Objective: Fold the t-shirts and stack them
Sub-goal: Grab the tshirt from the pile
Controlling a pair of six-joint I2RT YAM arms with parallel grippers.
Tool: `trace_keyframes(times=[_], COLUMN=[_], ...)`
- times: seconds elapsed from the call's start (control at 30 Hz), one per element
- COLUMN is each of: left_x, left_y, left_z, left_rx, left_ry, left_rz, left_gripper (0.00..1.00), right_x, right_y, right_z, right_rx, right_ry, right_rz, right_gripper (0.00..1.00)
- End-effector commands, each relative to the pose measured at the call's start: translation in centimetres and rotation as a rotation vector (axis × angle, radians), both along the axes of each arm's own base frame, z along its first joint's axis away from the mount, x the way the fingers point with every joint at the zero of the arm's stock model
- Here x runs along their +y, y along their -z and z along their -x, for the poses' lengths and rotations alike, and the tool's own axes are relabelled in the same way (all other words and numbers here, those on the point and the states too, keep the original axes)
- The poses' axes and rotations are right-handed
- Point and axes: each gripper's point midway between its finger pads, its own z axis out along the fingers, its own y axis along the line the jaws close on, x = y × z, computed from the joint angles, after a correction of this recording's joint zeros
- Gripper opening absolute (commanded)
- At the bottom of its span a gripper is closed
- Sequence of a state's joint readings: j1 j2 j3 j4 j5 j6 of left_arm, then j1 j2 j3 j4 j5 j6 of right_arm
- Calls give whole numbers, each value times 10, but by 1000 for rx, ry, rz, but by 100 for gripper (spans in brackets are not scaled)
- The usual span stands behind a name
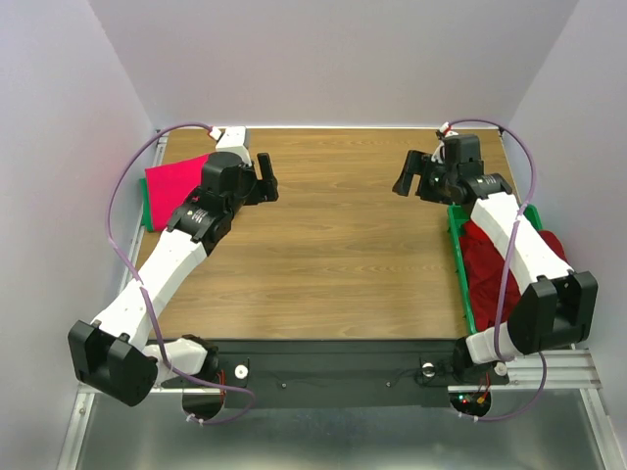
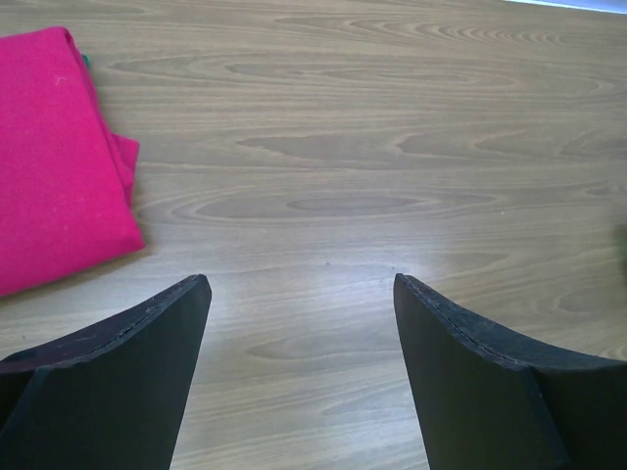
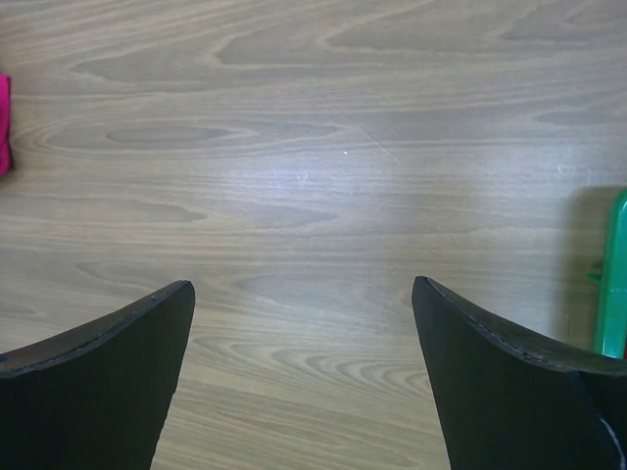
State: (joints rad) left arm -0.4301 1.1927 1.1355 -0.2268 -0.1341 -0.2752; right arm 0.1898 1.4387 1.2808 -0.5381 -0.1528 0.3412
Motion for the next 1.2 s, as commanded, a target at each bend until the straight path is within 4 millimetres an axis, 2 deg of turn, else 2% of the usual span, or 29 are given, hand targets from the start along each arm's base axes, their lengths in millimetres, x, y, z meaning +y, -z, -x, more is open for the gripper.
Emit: trace_keyframes(times=[0.0, 0.27, 0.33, 0.37, 0.43, 0.5, 0.63, 0.67, 0.7, 0.77, 0.8, 0.87, 0.9, 1.0, 1.17], left_x=[4, 2, -1, -1, -5, -9, -15, -16, -17, -18, -19, -19, -19, -17, -18], left_y=[-33, -40, -42, -41, -42, -42, -36, -34, -33, -30, -29, -28, -27, -28, -28], left_z=[-4, -4, -4, -4, -3, -3, -3, -2, -2, 0, 1, 2, 2, 2, -1], left_rx=[-89, -111, -125, -123, -128, -126, -109, -106, -103, -98, -98, -101, -99, -110, -119], left_ry=[-26, -6, 12, 12, 34, 60, 89, 94, 102, 111, 118, 123, 126, 122, 125], left_rz=[27, 29, 35, 35, 38, 41, 46, 46, 48, 44, 43, 39, 33, 26, 21], left_gripper=[88, 88, 88, 88, 88, 88, 88, 88, 88, 88, 88, 88, 88, 88, 88], right_x=[-5, -27, -58, -59, -93, -124, -184, -193, -213, -228, -247, -261, -276, -288, -291], right_y=[-27, -38, -39, -36, -32, -22, -16, -15, -19, -13, -13, -8, -8, 2, 29], right_z=[-5, 2, 6, 11, 17, 33, 71, 77, 87, 99, 109, 121, 130, 142, 155], right_rx=[-92, -141, -146, -128, -94, -14, 76, 84, 82, 109, 119, 146, 155, 198, 280], right_ry=[38, 128, 286, 285, 442, 558, 805, 837, 906, 953, 1018, 1067, 1117, 1155, 1196], right_rz=[-11, 52, 131, 137, 200, 238, 277, 272, 257, 229, 224, 221, 210, 177, 136], right_gripper=[100, 100, 100, 100, 100, 100, 100, 100, 100, 100, 100, 100, 100, 100, 100])
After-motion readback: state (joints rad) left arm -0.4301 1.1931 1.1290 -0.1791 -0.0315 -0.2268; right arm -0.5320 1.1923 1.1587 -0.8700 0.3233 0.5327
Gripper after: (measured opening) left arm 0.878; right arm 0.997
